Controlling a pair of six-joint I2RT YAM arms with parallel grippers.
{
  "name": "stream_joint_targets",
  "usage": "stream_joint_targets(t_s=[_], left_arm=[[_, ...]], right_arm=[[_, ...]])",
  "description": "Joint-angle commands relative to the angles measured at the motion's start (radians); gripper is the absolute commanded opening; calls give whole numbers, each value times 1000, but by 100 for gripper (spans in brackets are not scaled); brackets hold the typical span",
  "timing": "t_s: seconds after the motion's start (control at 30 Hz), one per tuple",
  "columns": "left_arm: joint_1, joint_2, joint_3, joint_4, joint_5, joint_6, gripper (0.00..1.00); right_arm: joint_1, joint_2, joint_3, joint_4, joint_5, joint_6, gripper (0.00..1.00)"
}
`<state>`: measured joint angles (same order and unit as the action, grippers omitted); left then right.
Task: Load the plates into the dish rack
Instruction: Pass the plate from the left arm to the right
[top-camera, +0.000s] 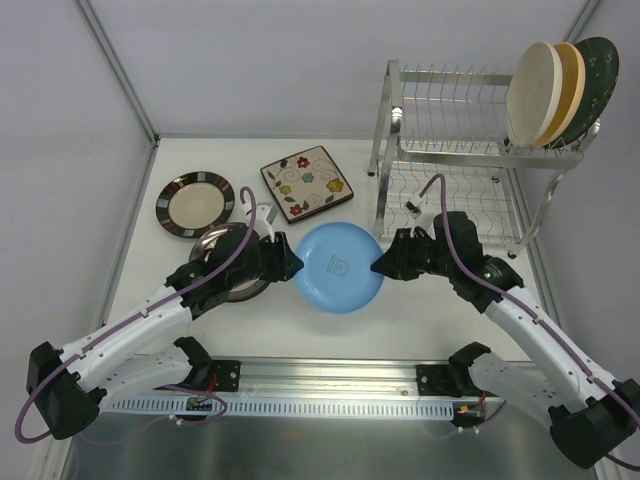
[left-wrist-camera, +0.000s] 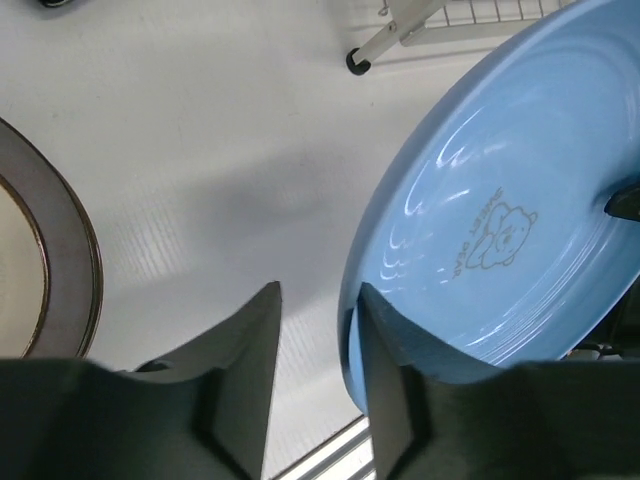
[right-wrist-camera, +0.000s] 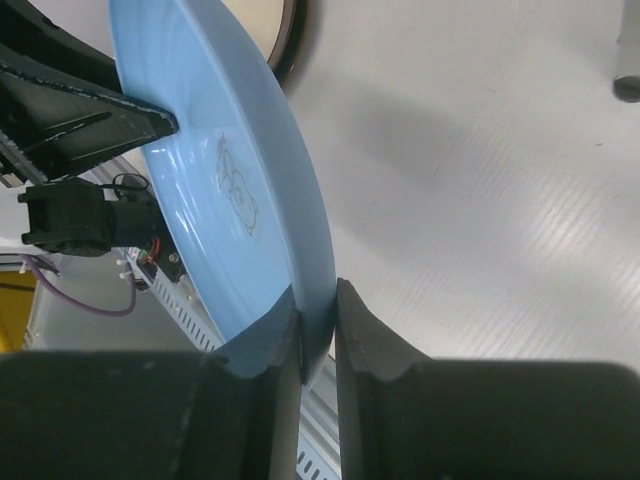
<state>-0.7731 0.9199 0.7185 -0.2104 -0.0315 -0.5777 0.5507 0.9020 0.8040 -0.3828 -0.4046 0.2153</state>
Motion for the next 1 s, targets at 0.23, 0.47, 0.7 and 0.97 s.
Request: stream_joint_targets(t_s=[0.23,0.47,0.7,0.97], left_arm=[[-6,-84,75,22,-48,65,80],[-6,-148,107,25,-74,96,99],[-6,-208,144,37,-32,124,99],[-6,-257,150,86,70,167,99]], right_arm=[[8,-77,193,-177,167,-109,0],[5,-94,332,-315,332,-188,0],[5,-78,414,-407,496,-241,1],[5,-69,417,-390,524,-220,1]])
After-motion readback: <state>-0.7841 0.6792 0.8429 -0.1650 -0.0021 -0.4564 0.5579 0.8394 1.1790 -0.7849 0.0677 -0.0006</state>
